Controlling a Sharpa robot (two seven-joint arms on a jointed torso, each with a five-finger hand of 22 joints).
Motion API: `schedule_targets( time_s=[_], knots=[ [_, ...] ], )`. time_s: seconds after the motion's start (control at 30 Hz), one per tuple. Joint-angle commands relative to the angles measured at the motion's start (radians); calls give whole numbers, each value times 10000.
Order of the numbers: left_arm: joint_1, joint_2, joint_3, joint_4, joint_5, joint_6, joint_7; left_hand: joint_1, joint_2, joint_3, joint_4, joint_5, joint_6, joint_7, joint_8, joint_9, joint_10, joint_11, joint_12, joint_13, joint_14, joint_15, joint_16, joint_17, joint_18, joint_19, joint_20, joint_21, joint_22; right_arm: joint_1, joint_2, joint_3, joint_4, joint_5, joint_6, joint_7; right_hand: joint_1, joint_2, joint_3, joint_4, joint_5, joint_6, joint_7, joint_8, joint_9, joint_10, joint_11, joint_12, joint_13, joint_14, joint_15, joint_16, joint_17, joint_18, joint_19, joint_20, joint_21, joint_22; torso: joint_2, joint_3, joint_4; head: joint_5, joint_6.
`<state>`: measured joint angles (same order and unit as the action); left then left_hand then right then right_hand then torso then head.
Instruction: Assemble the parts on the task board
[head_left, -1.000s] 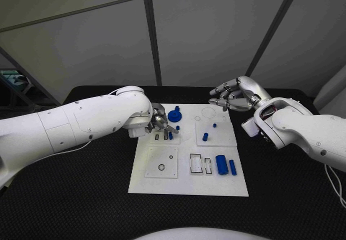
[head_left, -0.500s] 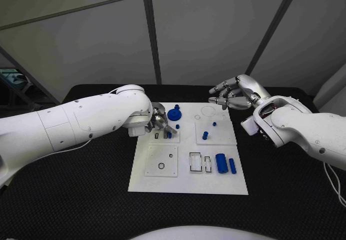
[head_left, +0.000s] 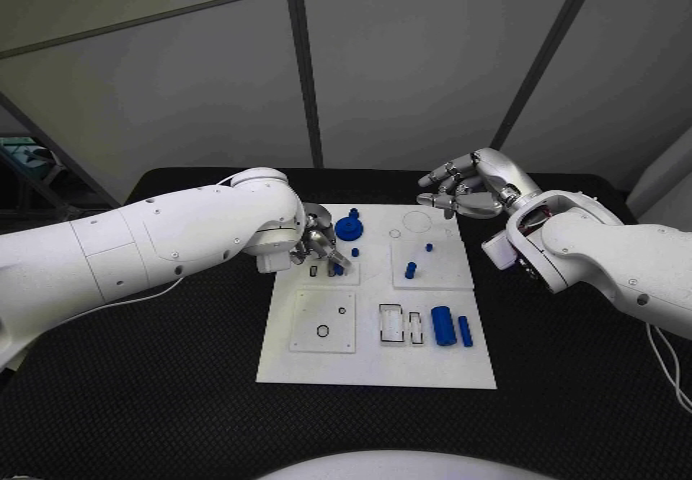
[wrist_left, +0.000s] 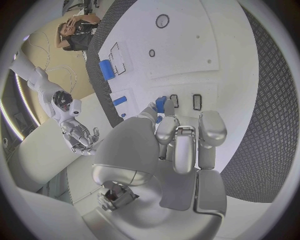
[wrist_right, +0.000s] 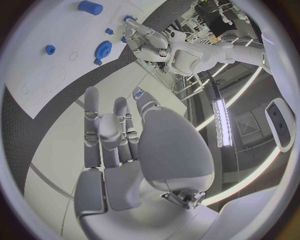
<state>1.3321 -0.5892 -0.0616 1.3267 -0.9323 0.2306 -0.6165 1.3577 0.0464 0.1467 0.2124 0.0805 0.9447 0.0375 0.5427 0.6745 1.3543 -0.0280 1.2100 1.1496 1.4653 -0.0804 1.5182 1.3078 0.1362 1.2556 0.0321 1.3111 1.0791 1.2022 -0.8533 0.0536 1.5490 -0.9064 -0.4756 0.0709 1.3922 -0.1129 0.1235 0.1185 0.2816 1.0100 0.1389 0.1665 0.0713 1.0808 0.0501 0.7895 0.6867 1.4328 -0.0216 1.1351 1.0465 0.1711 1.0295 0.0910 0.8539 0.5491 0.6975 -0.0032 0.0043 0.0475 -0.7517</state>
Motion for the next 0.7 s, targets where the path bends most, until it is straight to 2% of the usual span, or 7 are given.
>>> schedule_targets(
  time_s=[0.03, 0.07, 0.1, 0.13, 0.23, 0.33, 0.7],
  knots=[
    [-15, -93, -12, 91, 351, -171, 161, 17, -115, 1161, -590, -64, -89, 2, -20, 84, 10, -75, -51, -35, 831, -54, 26, 1797, -312, -4, -22, -62, 18, 14, 22, 8, -28, 24, 79, 27, 93, -49, 48, 44, 67, -54, -10, 40, -12, -55, 9, -49, -16, 15, 13, -42, -17, 131, 88, 4, -33, -11, 3, -3, 4, 6, -8],
    [-15, -134, -11, 123, 401, -210, 168, -16, -132, 1380, -622, -173, -85, -18, -16, 100, 12, -60, -57, -41, 831, -58, 27, 1799, -308, -5, -25, -65, 24, 14, 26, 8, -40, 29, 85, 26, 93, -49, 48, 44, 67, -54, -10, 40, -12, -55, 9, -49, -16, 15, 13, -42, -17, 131, 88, 4, -33, -11, 3, -3, 6, 5, -9],
    [-15, -177, -11, 157, 440, -248, 174, -99, -269, 1745, -687, -296, -103, -40, -19, 128, 11, -35, -69, -52, 832, -88, 30, 1803, -309, -2, -34, -65, 42, 14, 31, 8, -52, 34, 90, 25, 93, -49, 48, 44, 67, -54, -10, 40, -12, -55, 9, -49, -16, 15, 13, -42, -17, 131, 88, 4, -33, -11, -1, -2, 10, 14, -19],
    [-16, -223, -11, 196, 478, -285, 179, -227, -394, 2003, -705, -296, -99, -20, -8, 156, 21, -64, -69, -52, 831, -81, 30, 1803, -312, -1, -41, -66, 55, 14, 34, 8, -63, 39, 96, 25, 93, -49, 48, 44, 68, -54, -10, 40, -12, -55, 9, -50, -17, 13, 13, -47, -23, 130, 88, 4, -33, -12, -4, -1, 8, 23, -20],
    [-17, -357, -9, 310, 555, -404, 183, -368, -499, 2339, -732, -313, -80, -34, 20, 201, 37, -65, -63, -47, 833, -84, 33, 1808, -314, 5, -49, -63, 75, 13, 41, 8, -89, 54, 107, 27, 92, -50, 49, 45, 71, -54, -10, 40, -12, -56, 9, -50, -18, 10, 14, -59, -36, 130, 88, 4, -34, -12, -5, 2, 16, 22, -12],
    [-17, -508, -8, 442, 595, -528, 172, -685, -731, 2995, -816, -304, -68, -48, 80, 303, 67, -69, -56, -42, 834, -87, 36, 1813, -316, 22, -62, -59, 118, 13, 42, 8, -114, 64, 116, 28, 91, -51, 49, 46, 75, -55, -9, 40, -13, -58, 10, -52, -19, 6, 14, -71, -47, 130, 88, 4, -37, -14, -7, 0, 9, 34, -12],
    [-24, -903, -9, 813, 399, -1279, 157, -1115, -1101, 4011, -1120, -321, -55, -70, 237, 516, 158, -108, 27, 38, 838, -110, 43, 1825, -345, 124, -79, 10, 289, 12, 37, 7, -173, 85, 140, 31, 88, -52, 50, 51, 81, -57, -7, 40, -13, -61, 11, -55, -21, 1, 15, -84, -59, 129, 89, 4, -41, -16, -1, 4, 10, 97, -31]
  ],
)
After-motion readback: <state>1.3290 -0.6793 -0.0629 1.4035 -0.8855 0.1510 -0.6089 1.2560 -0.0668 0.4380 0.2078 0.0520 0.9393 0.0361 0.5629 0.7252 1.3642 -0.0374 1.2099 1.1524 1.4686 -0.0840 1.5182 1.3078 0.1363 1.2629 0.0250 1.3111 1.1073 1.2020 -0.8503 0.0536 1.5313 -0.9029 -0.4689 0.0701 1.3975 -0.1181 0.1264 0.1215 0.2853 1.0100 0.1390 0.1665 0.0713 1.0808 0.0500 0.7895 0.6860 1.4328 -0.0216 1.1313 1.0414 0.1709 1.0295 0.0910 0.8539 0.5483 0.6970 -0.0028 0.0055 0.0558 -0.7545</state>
